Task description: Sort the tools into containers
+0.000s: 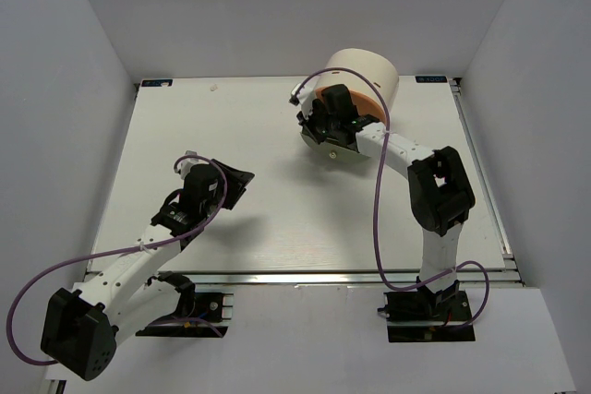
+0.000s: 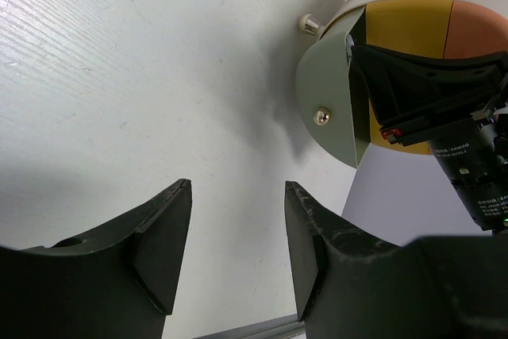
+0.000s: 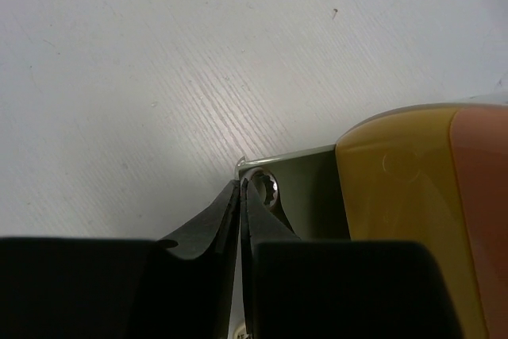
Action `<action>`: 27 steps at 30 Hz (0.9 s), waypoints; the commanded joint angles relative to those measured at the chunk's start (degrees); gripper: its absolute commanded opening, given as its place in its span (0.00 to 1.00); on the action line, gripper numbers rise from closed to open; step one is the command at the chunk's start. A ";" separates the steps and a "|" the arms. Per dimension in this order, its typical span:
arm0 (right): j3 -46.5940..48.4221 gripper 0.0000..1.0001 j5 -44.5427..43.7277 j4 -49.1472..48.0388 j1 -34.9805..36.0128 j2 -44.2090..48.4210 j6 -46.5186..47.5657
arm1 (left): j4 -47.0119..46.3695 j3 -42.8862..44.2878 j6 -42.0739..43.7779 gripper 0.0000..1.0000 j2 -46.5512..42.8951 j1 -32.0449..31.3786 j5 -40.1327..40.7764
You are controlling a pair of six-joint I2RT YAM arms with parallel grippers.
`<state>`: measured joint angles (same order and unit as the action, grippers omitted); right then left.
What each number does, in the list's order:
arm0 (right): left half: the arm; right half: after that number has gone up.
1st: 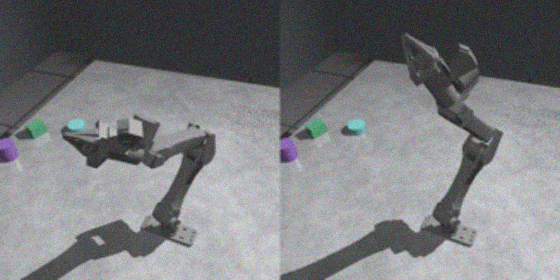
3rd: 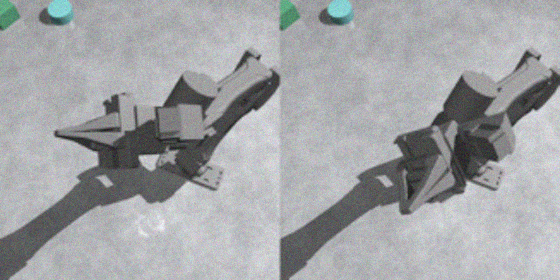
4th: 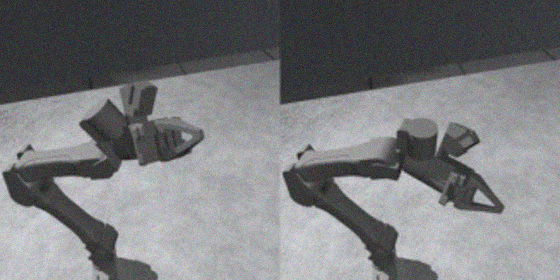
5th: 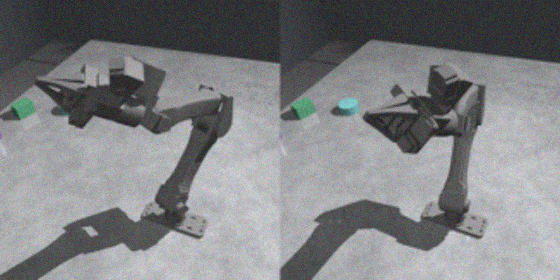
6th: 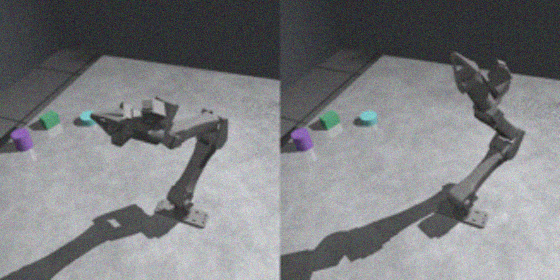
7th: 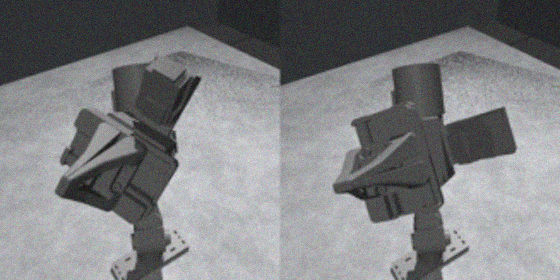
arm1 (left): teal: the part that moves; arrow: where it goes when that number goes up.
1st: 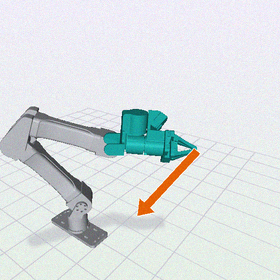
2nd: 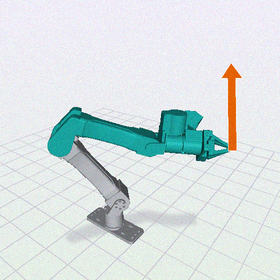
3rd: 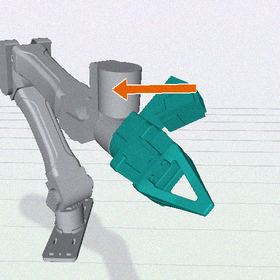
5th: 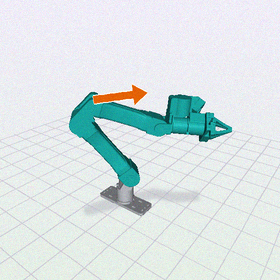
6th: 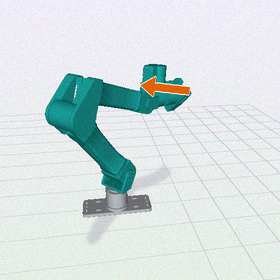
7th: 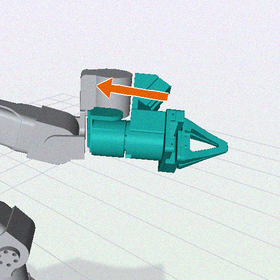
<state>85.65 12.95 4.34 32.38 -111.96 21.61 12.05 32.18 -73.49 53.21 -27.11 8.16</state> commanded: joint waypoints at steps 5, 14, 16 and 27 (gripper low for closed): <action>3.03 0.08 -1.96 -0.56 -0.13 -1.33 0.10 | 0.07 -0.37 0.11 0.60 0.05 0.31 0.10; 3.12 0.08 -1.09 0.76 -0.21 -1.86 0.10 | 0.08 -0.28 0.11 0.60 0.14 0.31 0.19; 3.21 0.08 -1.26 0.85 -0.30 -1.94 0.19 | -0.01 -0.37 0.11 0.60 0.23 0.39 0.10; 1.81 0.08 1.36 -2.04 -0.83 3.48 -1.12 | -0.54 -0.10 0.19 0.61 0.75 0.39 -0.08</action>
<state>86.56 11.81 4.56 31.94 -113.56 21.41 12.01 32.18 -73.49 53.98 -27.09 8.14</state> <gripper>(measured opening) 0.081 0.605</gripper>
